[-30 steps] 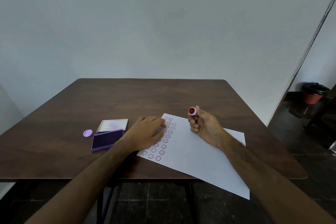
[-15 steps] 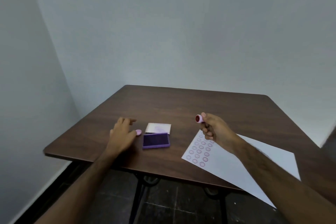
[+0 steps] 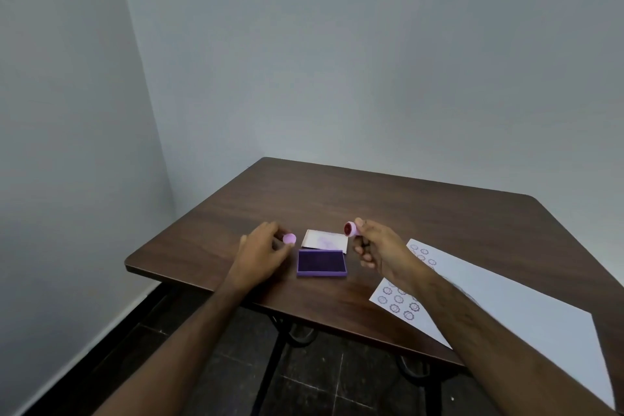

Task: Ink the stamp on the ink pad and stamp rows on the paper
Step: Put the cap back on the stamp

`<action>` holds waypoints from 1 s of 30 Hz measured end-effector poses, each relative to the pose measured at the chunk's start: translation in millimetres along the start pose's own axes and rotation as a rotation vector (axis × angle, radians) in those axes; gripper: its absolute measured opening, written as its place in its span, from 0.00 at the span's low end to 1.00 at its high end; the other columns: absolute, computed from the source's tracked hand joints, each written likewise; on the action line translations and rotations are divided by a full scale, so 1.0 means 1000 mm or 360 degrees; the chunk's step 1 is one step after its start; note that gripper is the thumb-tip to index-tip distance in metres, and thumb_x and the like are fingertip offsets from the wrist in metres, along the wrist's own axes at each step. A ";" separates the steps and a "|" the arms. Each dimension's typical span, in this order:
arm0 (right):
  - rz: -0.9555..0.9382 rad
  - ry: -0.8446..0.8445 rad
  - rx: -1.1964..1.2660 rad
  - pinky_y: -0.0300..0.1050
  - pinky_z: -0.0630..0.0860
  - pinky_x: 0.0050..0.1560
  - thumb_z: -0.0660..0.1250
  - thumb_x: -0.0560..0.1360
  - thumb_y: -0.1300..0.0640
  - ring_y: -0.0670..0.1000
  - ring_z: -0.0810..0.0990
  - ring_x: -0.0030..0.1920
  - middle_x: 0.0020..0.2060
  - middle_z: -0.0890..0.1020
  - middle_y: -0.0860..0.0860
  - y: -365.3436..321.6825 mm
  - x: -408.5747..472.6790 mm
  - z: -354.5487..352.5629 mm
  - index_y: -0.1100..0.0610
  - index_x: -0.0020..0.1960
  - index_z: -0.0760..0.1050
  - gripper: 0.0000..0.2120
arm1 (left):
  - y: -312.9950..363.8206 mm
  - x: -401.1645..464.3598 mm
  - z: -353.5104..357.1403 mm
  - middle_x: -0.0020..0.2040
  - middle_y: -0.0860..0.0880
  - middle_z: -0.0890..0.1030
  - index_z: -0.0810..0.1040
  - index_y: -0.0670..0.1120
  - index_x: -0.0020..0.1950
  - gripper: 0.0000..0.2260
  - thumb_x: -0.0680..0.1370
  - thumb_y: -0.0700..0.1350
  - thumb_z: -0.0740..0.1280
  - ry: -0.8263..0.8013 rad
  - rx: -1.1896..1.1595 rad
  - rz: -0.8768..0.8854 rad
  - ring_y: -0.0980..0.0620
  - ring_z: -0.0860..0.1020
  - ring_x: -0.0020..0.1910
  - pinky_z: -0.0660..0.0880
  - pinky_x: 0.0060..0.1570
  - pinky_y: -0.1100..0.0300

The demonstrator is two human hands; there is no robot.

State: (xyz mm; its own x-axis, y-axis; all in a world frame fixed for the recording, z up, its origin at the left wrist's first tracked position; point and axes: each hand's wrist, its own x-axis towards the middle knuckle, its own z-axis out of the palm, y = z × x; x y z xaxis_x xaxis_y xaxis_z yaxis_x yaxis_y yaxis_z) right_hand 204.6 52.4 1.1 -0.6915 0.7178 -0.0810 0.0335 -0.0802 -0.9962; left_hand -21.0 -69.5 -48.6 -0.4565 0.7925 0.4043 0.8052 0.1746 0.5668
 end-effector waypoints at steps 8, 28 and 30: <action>-0.0318 -0.0068 -0.0111 0.37 0.71 0.31 0.69 0.78 0.57 0.45 0.74 0.31 0.34 0.80 0.50 0.005 0.002 0.019 0.65 0.53 0.80 0.11 | 0.033 -0.019 0.007 0.46 0.55 0.85 0.82 0.53 0.55 0.12 0.73 0.43 0.75 0.0111 -0.0741 0.0196 0.56 0.82 0.44 0.76 0.40 0.67; -0.0471 0.0022 -0.0622 0.41 0.78 0.35 0.77 0.71 0.53 0.49 0.81 0.35 0.42 0.86 0.57 0.011 0.012 0.039 0.56 0.49 0.81 0.11 | 0.029 -0.020 0.013 0.45 0.56 0.87 0.85 0.49 0.51 0.13 0.68 0.42 0.80 0.0135 -0.0907 0.0137 0.57 0.84 0.44 0.80 0.44 0.63; -0.0481 0.0020 -0.0619 0.41 0.78 0.35 0.77 0.71 0.54 0.50 0.81 0.35 0.42 0.86 0.58 0.011 0.013 0.041 0.58 0.49 0.81 0.10 | 0.030 -0.021 0.014 0.44 0.54 0.87 0.85 0.48 0.50 0.12 0.68 0.41 0.80 0.0148 -0.0935 0.0108 0.57 0.84 0.43 0.80 0.44 0.63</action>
State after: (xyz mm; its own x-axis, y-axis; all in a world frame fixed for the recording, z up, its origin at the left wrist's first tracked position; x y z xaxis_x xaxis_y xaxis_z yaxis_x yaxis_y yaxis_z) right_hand 166.4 32.4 -9.2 -0.7032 0.6776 0.2156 0.1011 0.3954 -0.9129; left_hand 17.3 -72.7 -49.9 -0.4643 0.7314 0.4995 0.5013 -0.2480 0.8290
